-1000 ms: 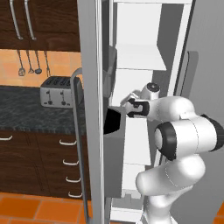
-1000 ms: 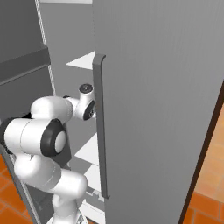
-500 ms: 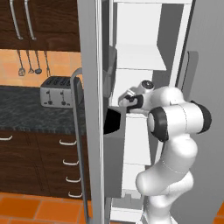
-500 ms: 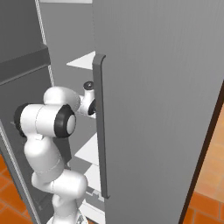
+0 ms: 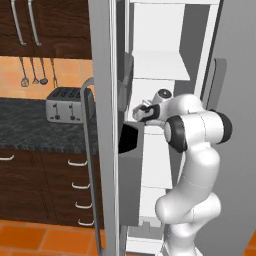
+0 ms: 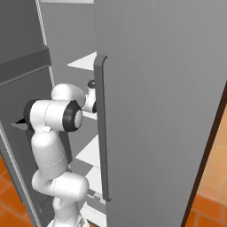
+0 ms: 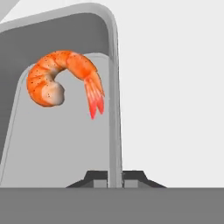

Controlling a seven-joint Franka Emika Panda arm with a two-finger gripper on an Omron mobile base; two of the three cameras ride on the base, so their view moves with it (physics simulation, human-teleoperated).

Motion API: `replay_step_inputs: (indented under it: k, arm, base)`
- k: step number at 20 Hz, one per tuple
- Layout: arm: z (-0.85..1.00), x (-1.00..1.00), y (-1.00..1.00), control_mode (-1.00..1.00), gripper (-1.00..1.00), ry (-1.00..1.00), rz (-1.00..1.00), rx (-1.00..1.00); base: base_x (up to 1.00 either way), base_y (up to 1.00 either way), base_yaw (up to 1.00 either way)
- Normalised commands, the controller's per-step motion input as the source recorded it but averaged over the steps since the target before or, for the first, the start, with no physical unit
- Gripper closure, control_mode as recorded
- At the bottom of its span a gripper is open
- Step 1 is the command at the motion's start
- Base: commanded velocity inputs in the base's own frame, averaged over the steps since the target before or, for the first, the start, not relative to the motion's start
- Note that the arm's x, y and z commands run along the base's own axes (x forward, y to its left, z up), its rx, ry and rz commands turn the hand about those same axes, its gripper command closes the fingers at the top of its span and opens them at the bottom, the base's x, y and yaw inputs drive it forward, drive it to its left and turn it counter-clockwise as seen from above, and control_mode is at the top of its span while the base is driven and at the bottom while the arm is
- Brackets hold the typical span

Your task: Take the meat container that has the shrimp and place it on the second highest rack of the freezer. Then take the vegetable container that has the cucumber and mushroom and place it on the highest rack of the freezer.

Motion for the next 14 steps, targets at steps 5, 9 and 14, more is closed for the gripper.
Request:
replay_step_inputs:
  k: [5,9,14]
  arm:
    - [-0.02,0.12,0.01,-1.00,1.00,0.00,0.00,0.00]
    - [0.00,0.00,0.00,-1.00,1.00,0.00,0.00,0.00]
    - [0.00,0.00,0.00,-1.00,-1.00,0.00,0.00,0.00]
  base:
    - [0.00,0.00,0.00]
    - [0.00,0.00,0.00]
    - [0.00,0.00,0.00]
